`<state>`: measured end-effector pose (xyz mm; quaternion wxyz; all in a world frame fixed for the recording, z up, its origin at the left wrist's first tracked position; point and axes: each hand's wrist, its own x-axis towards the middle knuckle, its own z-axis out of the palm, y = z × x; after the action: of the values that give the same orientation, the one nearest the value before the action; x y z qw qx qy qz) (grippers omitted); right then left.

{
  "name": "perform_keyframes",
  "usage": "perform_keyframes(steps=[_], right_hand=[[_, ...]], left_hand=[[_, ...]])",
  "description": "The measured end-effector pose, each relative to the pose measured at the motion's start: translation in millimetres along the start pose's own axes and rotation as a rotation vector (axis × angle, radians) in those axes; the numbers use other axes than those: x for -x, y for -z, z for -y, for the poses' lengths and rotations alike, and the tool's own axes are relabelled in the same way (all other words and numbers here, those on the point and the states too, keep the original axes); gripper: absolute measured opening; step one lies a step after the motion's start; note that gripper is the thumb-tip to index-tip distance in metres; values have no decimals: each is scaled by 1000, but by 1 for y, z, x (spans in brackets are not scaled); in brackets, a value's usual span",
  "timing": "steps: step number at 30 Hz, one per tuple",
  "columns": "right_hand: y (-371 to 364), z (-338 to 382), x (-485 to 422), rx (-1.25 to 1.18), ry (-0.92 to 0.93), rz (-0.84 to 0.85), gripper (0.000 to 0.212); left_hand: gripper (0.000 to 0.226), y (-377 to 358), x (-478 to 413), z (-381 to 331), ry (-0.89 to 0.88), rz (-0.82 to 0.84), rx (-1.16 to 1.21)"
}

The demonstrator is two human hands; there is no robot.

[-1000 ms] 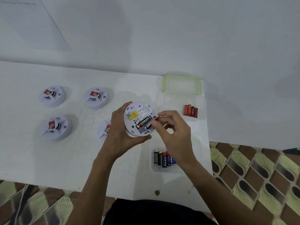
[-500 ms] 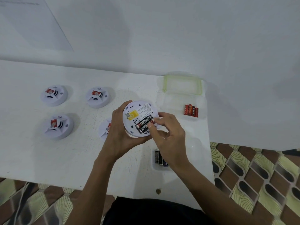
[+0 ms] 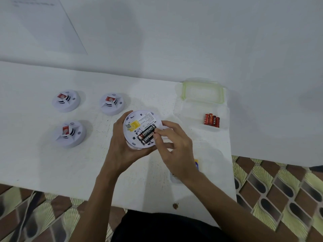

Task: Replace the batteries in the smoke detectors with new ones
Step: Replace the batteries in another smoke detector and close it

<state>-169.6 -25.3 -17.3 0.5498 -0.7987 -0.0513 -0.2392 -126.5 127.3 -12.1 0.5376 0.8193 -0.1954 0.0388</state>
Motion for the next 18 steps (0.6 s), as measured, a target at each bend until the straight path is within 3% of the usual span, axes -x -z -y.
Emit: perform_keyframes(steps=[3,5,8,12,18], right_hand=[[13,-8,-23,-128,-236,151,17],[20,-23,-39,41,-323,259,20],[22,-51,-58,501,-262,526,34],[14,-72,-73,857,-183,855,52],[4,-74,-78,981,-103,913,47]], left_hand=[[87,10,-4,-8,-82,-35,-116],[86,15,-5,-13,-89,-31,-123],[78,19,-6,-17,-104,-29,-116],[81,21,-3,-13,-76,-51,-134],[77,22,-6,-18,-93,-40,-124]])
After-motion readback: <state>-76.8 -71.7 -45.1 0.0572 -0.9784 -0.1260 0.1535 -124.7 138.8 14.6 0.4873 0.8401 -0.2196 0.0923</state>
